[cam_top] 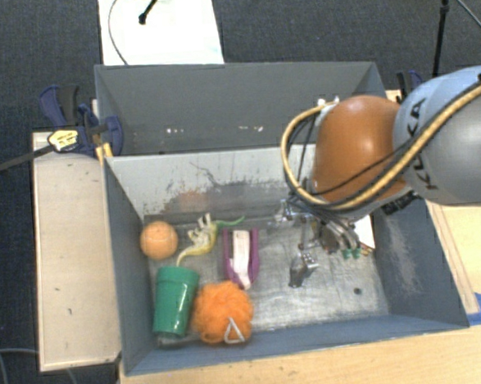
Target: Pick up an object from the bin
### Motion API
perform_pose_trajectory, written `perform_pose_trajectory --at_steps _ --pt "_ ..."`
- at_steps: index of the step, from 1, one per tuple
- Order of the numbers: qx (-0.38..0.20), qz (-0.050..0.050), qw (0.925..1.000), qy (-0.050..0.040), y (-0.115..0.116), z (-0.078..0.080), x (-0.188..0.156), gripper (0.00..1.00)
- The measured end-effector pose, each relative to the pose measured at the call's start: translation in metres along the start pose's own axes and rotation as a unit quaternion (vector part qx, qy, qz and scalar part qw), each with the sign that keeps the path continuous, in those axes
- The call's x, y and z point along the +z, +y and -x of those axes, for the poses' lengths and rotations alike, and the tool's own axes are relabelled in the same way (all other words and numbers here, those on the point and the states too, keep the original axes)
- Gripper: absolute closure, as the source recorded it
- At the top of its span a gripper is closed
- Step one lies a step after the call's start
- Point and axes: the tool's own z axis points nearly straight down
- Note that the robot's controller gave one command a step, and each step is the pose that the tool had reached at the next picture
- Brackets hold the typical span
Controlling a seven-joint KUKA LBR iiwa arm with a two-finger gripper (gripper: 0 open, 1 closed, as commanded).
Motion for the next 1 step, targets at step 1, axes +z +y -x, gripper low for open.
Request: perform_pose_trajectory --at_steps 1 --pt "-0.007 0.0 1.0 -0.0012 0.0255 -0.0032 0.0062 0.0"
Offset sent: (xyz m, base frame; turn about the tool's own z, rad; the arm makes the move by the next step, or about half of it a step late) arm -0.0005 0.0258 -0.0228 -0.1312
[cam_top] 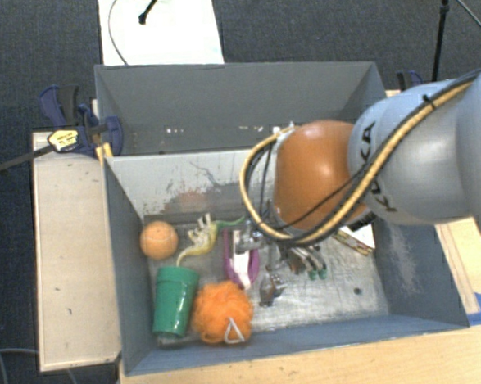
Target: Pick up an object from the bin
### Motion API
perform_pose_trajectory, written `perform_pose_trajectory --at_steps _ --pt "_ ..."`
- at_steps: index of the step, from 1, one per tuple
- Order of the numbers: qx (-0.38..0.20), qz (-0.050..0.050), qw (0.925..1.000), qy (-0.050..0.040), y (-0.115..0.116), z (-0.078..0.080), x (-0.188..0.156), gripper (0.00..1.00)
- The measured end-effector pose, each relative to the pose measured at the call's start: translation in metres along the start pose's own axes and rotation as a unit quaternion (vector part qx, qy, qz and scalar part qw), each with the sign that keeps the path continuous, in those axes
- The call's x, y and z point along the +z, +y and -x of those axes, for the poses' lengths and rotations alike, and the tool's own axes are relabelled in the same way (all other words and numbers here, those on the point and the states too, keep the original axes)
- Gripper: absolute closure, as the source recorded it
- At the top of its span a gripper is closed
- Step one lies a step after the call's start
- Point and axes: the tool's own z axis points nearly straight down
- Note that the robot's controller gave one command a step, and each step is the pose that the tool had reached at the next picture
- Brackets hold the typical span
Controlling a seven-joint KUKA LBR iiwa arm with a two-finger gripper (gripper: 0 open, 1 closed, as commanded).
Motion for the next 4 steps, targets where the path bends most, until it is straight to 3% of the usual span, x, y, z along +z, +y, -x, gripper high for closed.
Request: perform_pose_trajectory --at_steps 1,2,3,4 --pt "-0.054 0.0 0.9985 0.0003 0.006 0.006 0.013 0.0" --pt "-0.188 0.0 0.9822 -0.001 0.052 -0.009 0.055 0.0" --pt "-0.246 -0.002 0.9692 -0.0019 0.081 -0.005 0.069 1.0" --pt "-0.246 -0.002 0.9693 -0.002 0.081 -0.004 0.069 1.0"
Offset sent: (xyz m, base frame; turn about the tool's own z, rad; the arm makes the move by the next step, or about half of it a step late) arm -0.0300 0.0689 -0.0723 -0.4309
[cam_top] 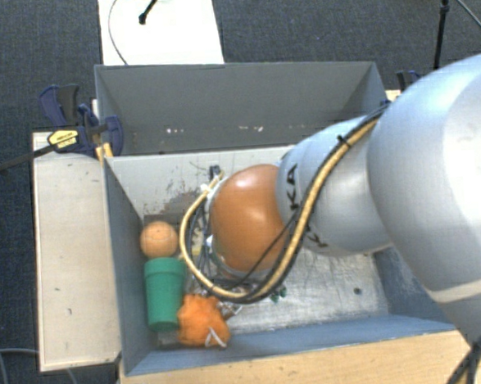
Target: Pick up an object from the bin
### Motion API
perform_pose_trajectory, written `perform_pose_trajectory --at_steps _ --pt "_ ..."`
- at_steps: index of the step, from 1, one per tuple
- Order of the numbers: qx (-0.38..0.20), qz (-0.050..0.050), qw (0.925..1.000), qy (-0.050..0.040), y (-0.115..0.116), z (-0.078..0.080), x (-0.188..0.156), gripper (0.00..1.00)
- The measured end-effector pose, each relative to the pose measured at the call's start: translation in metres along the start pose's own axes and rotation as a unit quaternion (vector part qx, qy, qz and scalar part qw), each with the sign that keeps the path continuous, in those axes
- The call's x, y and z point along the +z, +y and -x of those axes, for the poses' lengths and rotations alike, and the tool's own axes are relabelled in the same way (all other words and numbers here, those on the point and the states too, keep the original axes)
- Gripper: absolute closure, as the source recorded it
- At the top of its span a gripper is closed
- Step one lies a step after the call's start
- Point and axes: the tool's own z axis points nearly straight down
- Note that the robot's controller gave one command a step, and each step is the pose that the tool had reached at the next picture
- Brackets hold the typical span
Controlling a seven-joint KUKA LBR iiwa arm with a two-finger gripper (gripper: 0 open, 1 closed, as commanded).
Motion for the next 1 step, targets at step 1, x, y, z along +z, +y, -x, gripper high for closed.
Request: perform_pose_trajectory --at_steps 1 --pt "0.001 0.001 1.0 0.0014 0.0003 -0.0014 -0.0046 1.0"
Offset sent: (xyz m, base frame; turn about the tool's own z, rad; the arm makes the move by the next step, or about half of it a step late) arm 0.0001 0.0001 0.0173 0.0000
